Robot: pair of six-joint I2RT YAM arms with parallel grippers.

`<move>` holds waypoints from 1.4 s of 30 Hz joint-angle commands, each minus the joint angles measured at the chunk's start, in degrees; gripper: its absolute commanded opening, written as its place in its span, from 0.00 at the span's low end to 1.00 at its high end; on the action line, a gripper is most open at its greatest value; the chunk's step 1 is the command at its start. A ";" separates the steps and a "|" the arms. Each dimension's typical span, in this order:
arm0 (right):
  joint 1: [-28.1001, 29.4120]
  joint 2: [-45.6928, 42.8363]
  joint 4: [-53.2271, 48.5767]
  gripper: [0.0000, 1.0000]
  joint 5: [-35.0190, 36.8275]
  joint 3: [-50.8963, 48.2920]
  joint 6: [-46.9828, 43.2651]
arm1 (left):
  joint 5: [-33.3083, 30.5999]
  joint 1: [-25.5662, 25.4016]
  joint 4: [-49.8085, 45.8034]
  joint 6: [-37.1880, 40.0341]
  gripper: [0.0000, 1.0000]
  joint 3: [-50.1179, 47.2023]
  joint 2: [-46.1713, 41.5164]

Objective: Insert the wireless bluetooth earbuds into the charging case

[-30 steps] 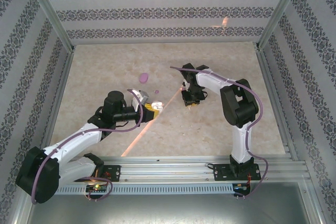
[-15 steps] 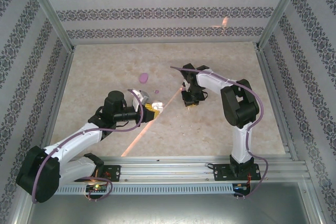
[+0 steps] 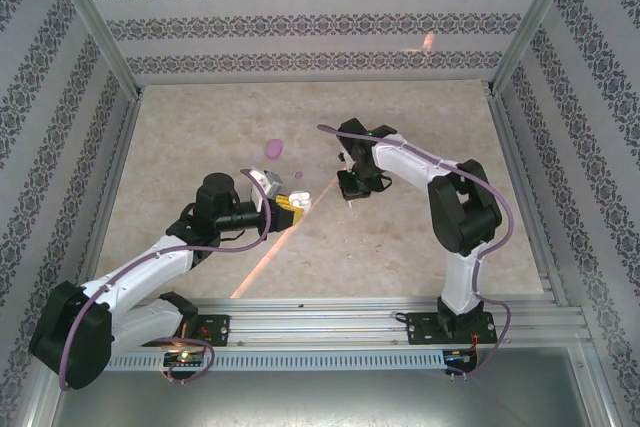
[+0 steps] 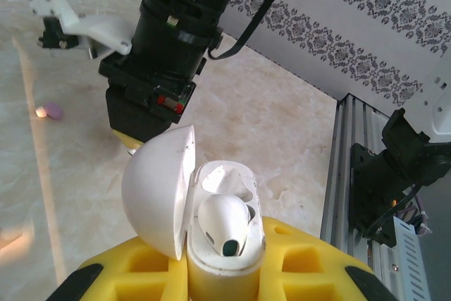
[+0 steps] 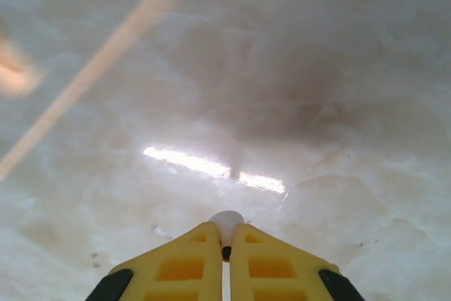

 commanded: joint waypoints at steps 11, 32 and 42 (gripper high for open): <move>4.08 -19.27 5.08 0.06 2.81 -1.52 4.33 | 1.45 0.30 4.55 -6.03 0.03 4.64 1.10; 9.71 -39.04 19.96 0.04 0.74 -9.54 5.38 | 1.32 0.30 11.08 -12.92 0.03 3.44 -0.06; 13.04 -46.66 33.06 0.04 0.89 -15.68 5.75 | 2.39 0.30 15.07 -15.73 0.03 5.13 0.03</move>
